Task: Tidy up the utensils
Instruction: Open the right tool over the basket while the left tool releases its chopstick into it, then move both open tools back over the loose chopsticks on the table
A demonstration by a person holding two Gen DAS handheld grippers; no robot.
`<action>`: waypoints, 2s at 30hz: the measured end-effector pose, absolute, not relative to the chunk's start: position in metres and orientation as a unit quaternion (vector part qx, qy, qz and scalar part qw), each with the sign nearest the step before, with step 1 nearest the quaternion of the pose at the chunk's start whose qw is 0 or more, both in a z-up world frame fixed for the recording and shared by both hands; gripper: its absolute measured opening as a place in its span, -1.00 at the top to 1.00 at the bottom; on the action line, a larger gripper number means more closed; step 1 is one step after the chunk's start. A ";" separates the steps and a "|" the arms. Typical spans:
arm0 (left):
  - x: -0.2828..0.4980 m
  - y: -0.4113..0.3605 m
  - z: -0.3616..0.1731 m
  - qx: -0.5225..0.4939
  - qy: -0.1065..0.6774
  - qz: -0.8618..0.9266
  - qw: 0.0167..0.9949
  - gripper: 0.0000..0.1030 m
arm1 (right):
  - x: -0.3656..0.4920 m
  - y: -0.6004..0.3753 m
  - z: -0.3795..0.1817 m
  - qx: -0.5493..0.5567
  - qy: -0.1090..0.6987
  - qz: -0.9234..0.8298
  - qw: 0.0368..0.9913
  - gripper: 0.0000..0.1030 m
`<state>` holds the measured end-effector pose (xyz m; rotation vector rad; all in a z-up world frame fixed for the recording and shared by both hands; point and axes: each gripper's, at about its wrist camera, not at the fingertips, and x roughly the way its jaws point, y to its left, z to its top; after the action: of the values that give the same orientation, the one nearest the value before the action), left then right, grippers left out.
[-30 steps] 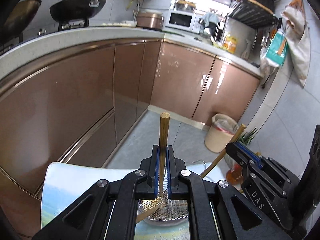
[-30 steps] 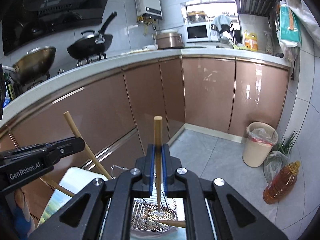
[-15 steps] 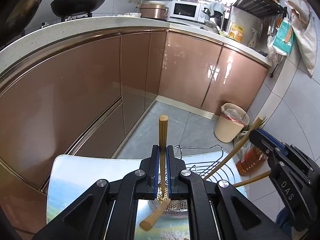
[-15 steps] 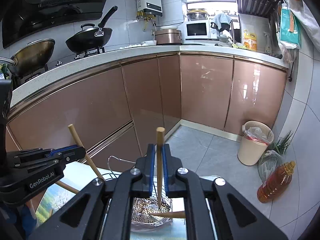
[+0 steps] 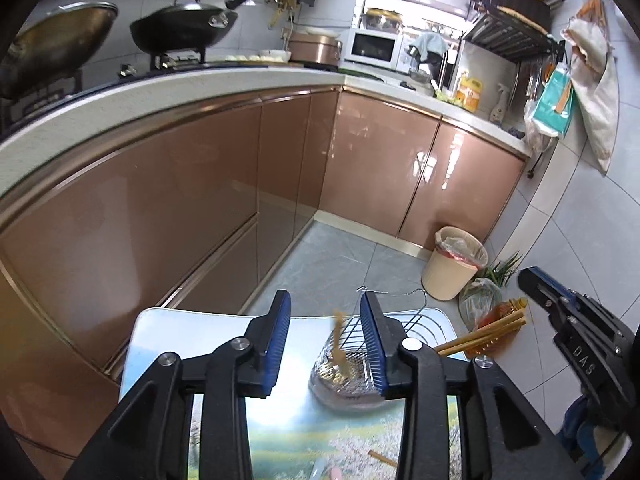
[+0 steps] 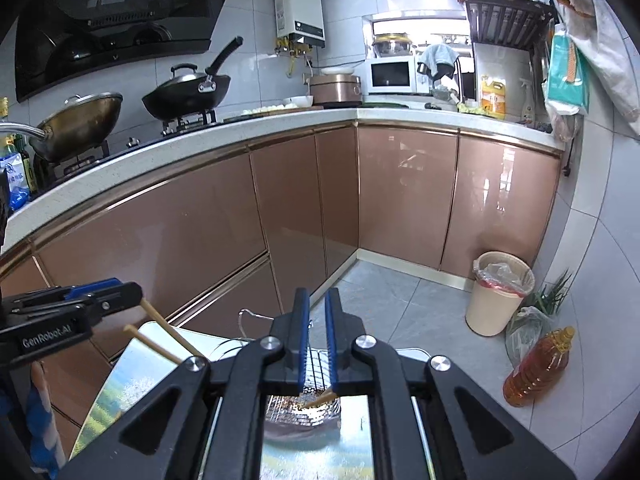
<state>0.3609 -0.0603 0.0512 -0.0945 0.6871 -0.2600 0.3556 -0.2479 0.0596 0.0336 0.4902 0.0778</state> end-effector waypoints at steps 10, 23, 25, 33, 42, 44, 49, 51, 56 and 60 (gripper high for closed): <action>0.297 0.008 0.085 -0.050 0.317 -0.090 0.943 0.12 | 0.279 -0.236 0.104 0.016 0.209 0.046 0.977 0.66; 0.227 0.068 0.107 -0.052 0.309 -0.059 0.948 0.06 | 0.195 -0.191 0.138 -0.010 0.196 0.085 0.977 0.57; 0.220 0.077 0.107 -0.058 0.309 -0.055 0.948 0.06 | 0.187 -0.185 0.138 -0.012 0.197 0.090 0.976 0.57; 0.205 0.098 0.090 -0.063 0.326 -0.042 0.942 0.06 | 0.172 -0.170 0.121 -0.013 0.219 0.107 0.970 0.57; 0.208 0.111 0.049 -0.063 0.362 -0.027 0.930 0.06 | 0.187 -0.148 0.077 -0.020 0.265 0.127 0.956 0.57; 0.213 0.114 0.040 -0.066 0.370 -0.024 0.926 0.06 | 0.194 -0.142 0.067 -0.023 0.277 0.133 0.952 0.57; 0.228 0.119 0.012 -0.071 0.396 -0.018 0.915 0.06 | 0.211 -0.131 0.036 -0.030 0.309 0.148 0.939 0.57; 0.236 0.120 -0.001 -0.071 0.409 -0.017 0.910 0.06 | 0.218 -0.125 0.021 -0.032 0.325 0.154 0.932 0.57; 0.252 0.122 -0.041 -0.075 0.443 -0.015 0.893 0.06 | 0.239 -0.113 -0.019 -0.030 0.366 0.165 0.915 0.57; 0.259 0.122 -0.065 -0.073 0.460 -0.013 0.885 0.02 | 0.253 -0.106 -0.046 -0.024 0.390 0.172 0.904 0.57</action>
<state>0.2594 0.1221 -0.0648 -0.1528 0.9564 -0.0278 0.2535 -0.1063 -0.0463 -0.0497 0.8063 0.3555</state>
